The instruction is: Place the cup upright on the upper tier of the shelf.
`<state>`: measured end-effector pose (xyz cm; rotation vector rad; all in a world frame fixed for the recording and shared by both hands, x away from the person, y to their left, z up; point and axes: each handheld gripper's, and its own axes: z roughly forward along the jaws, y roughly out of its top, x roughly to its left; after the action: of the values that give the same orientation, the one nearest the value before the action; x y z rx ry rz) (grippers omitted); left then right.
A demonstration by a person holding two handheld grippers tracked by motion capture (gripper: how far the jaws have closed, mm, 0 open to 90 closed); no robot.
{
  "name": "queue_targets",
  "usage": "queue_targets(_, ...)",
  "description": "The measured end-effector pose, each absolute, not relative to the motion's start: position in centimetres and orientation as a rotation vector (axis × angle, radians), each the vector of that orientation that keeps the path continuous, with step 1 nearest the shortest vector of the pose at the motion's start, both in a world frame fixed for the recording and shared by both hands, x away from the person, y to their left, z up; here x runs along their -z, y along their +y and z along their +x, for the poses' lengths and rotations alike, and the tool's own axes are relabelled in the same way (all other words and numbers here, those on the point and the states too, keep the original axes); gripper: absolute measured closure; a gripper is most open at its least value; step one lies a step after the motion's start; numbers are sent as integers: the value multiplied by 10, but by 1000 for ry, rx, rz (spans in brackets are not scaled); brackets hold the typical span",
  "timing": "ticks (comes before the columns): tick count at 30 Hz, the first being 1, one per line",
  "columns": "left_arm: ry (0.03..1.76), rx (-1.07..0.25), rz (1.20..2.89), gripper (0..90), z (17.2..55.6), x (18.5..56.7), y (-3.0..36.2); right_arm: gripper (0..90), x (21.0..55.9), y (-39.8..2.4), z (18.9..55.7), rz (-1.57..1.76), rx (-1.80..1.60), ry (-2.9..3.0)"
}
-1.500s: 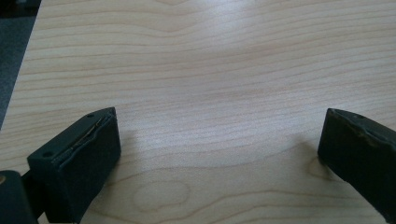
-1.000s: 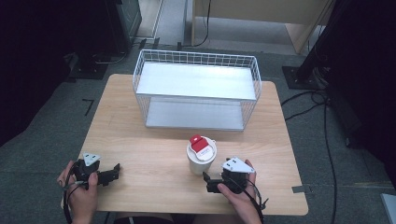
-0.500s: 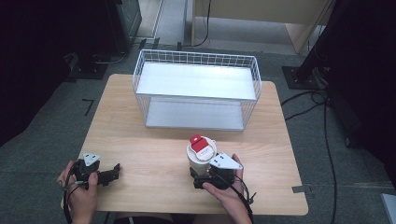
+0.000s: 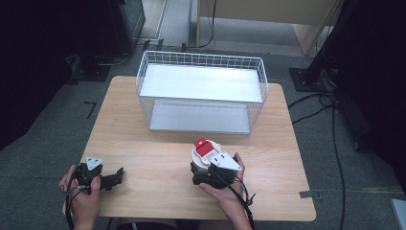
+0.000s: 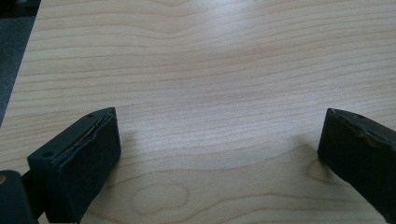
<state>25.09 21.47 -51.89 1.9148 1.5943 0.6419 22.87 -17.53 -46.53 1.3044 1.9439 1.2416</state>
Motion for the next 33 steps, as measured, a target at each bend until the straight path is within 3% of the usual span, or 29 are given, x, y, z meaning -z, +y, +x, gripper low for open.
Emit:
queue_targets(13, 1594, -642, 1915, 0, 251, 519, 215, 77, 480, -173, 228, 1259, -1247, 1890)
queue_targets(33, 1594, -642, 1915, 0, 251, 519, 215, 83, 468, -177, 225, 1210, -1273, 1839)
